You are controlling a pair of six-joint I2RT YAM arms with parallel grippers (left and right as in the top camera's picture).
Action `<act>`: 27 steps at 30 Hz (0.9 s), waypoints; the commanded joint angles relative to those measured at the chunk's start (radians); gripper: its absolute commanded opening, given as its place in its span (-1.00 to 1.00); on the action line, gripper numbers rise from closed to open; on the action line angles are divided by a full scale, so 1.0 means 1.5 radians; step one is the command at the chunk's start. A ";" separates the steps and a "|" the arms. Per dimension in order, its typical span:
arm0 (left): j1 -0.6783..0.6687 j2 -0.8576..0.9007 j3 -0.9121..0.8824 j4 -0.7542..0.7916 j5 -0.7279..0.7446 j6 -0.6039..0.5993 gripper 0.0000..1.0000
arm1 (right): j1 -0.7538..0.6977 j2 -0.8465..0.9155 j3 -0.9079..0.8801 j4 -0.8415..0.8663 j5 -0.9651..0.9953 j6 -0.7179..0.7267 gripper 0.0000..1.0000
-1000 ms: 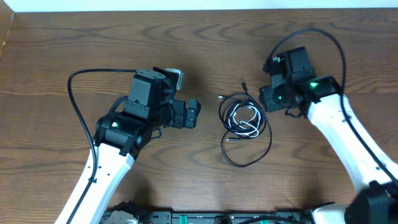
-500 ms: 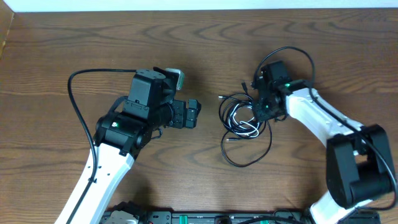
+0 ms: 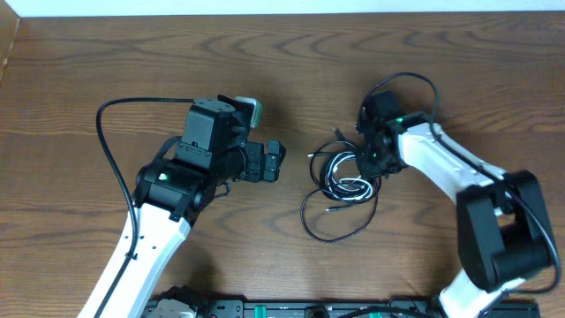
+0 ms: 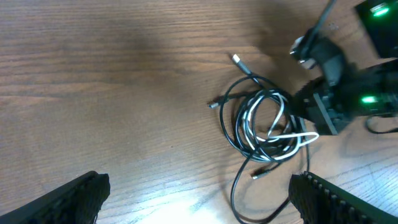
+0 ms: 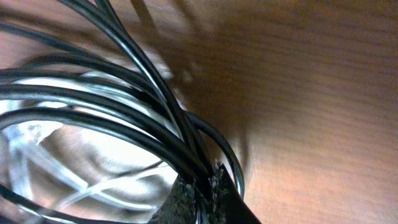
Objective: Untangle cables
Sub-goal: 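Lower the right gripper onto the cable bundle and grasp a black cable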
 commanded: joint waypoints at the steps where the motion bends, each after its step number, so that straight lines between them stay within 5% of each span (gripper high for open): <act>1: -0.002 0.009 0.011 0.001 0.005 -0.001 0.96 | 0.003 -0.097 0.064 -0.010 -0.079 0.013 -0.98; 5: -0.002 0.025 0.011 0.001 0.006 -0.001 0.96 | 0.003 -0.174 0.077 0.014 -0.161 -0.042 -0.98; 9: -0.002 0.047 0.011 0.001 0.006 -0.001 0.96 | 0.003 -0.220 0.077 0.012 -0.002 0.067 -0.98; 12: -0.002 0.056 0.011 0.002 0.006 -0.001 0.95 | 0.003 -0.230 0.077 0.010 -0.134 -0.056 -0.98; 15: -0.002 0.058 0.011 0.010 0.006 -0.001 0.96 | -0.005 -0.230 0.077 0.002 -0.063 0.065 -0.99; 19: -0.002 0.058 0.011 0.018 0.006 -0.001 0.96 | -0.005 -0.231 0.078 0.041 -0.297 -0.041 -0.98; 27: -0.002 0.058 0.011 0.020 0.009 -0.001 0.96 | -0.005 -0.236 0.083 0.083 -0.248 -0.001 -0.98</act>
